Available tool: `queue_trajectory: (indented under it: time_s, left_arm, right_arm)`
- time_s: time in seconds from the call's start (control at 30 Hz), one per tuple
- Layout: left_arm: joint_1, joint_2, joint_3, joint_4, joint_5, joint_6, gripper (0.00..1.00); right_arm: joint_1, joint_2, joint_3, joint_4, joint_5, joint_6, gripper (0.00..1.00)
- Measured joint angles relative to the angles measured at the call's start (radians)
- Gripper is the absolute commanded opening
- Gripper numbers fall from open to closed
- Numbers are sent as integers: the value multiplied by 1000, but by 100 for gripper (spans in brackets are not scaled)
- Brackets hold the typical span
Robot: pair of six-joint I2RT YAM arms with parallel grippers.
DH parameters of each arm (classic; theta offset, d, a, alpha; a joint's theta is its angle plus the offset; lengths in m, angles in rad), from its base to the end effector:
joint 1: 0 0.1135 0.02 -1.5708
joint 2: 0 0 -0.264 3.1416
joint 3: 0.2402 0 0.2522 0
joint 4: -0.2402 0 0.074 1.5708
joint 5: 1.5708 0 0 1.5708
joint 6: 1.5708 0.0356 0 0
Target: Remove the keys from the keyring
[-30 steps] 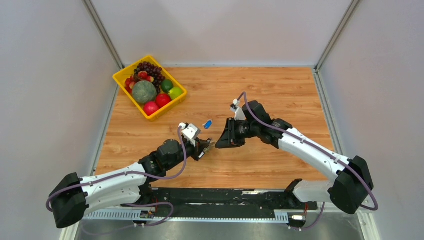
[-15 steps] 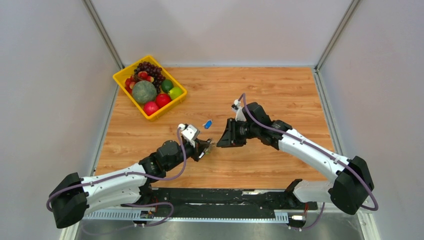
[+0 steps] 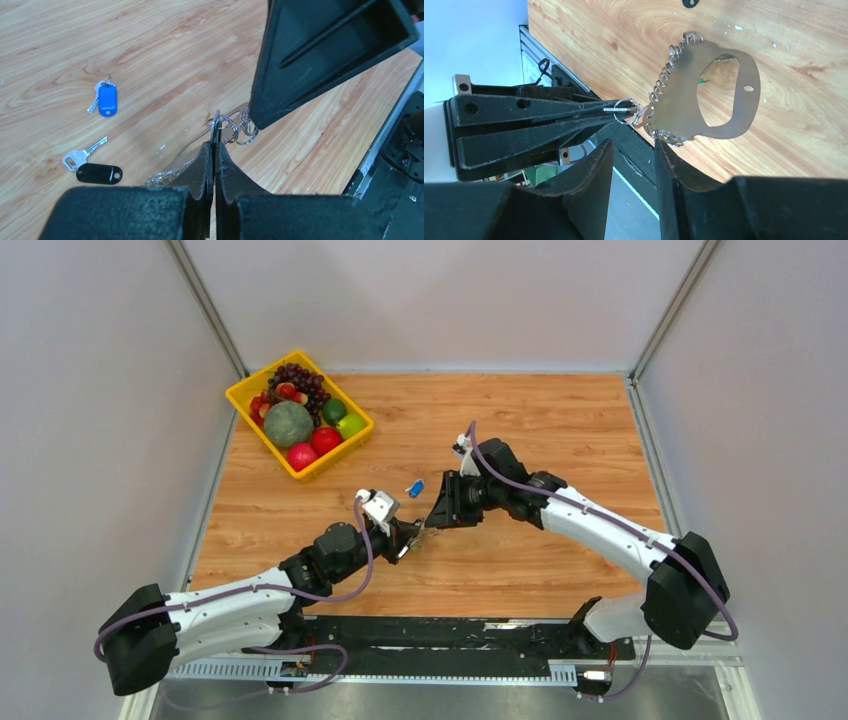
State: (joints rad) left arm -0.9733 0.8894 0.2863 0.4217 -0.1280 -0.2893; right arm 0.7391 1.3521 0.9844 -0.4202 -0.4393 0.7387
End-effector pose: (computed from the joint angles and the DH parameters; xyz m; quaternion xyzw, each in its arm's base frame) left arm 0.1146 -0.1603 0.2093 0.2186 0.7360 -0.3374 0.5447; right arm 0.2025 0.2051 0.2638 -0.0833 0.9021 0.3997 0.1396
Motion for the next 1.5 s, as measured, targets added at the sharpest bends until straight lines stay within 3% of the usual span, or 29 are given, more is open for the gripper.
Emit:
queue_trajectory:
  time_s: [0.17, 0.4, 0.47, 0.53, 0.63, 0.87, 1.2, 1.33, 1.5]
  left_arm:
    - [0, 0, -5, 8, 0, 0, 0]
    - [0, 0, -5, 10, 0, 0, 0]
    - [0, 0, -5, 10, 0, 0, 0]
    - [0, -1, -5, 10, 0, 0, 0]
    - [0, -4, -5, 10, -1, 0, 0]
    - [0, -14, -5, 10, -1, 0, 0]
    - [0, -26, -13, 9, -1, 0, 0]
    - [0, -35, -17, 10, -1, 0, 0]
    - [0, -37, -20, 10, -1, 0, 0]
  right_arm:
    - [0, 37, 27, -2, 5, -64, 51]
    - [4, -30, 34, -29, 65, -361, 65]
    - [5, -82, 13, -18, 61, -463, 87]
    - [9, -136, -29, 4, 44, -558, 97]
    - [33, -192, -107, 44, 29, -685, 93]
    - [197, -198, -234, 130, 181, -898, 81]
    - [202, -60, -233, 289, 296, -1017, 69]
    - [202, -44, -235, 338, 299, -1048, 56]
    - [202, -44, -235, 396, 287, -1070, 31]
